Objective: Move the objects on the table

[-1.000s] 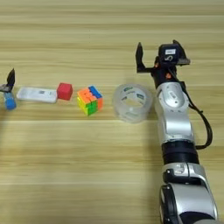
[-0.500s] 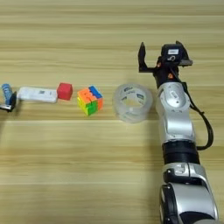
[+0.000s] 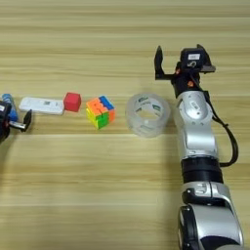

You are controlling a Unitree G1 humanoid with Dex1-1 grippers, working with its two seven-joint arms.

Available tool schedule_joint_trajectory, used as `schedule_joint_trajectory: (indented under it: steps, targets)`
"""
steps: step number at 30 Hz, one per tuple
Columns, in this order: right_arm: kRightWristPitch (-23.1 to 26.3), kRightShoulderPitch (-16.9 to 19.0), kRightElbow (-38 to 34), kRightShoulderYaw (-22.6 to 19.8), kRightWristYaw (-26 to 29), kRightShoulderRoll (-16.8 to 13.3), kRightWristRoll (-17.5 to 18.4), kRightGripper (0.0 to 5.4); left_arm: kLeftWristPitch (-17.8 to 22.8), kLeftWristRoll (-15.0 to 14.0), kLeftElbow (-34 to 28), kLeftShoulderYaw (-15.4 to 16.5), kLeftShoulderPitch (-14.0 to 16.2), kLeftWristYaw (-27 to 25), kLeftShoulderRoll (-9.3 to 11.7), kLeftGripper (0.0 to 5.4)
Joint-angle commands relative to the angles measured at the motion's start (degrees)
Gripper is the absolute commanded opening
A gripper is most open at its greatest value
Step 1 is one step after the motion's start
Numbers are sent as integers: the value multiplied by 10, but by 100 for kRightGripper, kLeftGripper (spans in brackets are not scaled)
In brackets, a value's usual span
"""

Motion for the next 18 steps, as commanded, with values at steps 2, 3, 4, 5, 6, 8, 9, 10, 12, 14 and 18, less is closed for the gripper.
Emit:
schedule_joint_trajectory:
  steps: [2,3,4,5,6,8,9,10,12,14,18]
  targets:
    - [9,-5,-19,-1,-4,1,4,538,3,5,-4,-6,3,0,-3,540]
    - [10,-4,-20,-1,-4,1,4,538,2,5,-4,-5,4,0,-2,540]
    - [10,-4,-21,-2,-4,1,4,538,2,5,-5,-5,5,1,-2,540]
    - [10,-4,-21,-2,-4,0,5,538,2,5,-5,-4,5,1,-1,540]
    - [10,-4,-21,-2,-4,0,5,538,1,5,-5,-3,5,2,-1,540]
    - [9,-4,-21,-3,-4,0,5,538,1,5,-6,-3,6,3,-1,540]
    - [9,-4,-21,-2,-4,0,4,538,0,5,-6,-2,6,3,-1,540]
    - [9,-4,-22,-2,-4,0,4,538,0,4,-7,-2,6,4,-1,540]
    - [9,-4,-22,-2,-4,0,4,538,-1,4,-7,2,7,6,0,540]
    - [9,-4,-21,-3,-4,-1,4,538,-4,4,-11,6,8,11,1,540]
    - [9,-4,-21,-1,-3,-1,3,538,-1,3,-8,13,8,17,5,540]
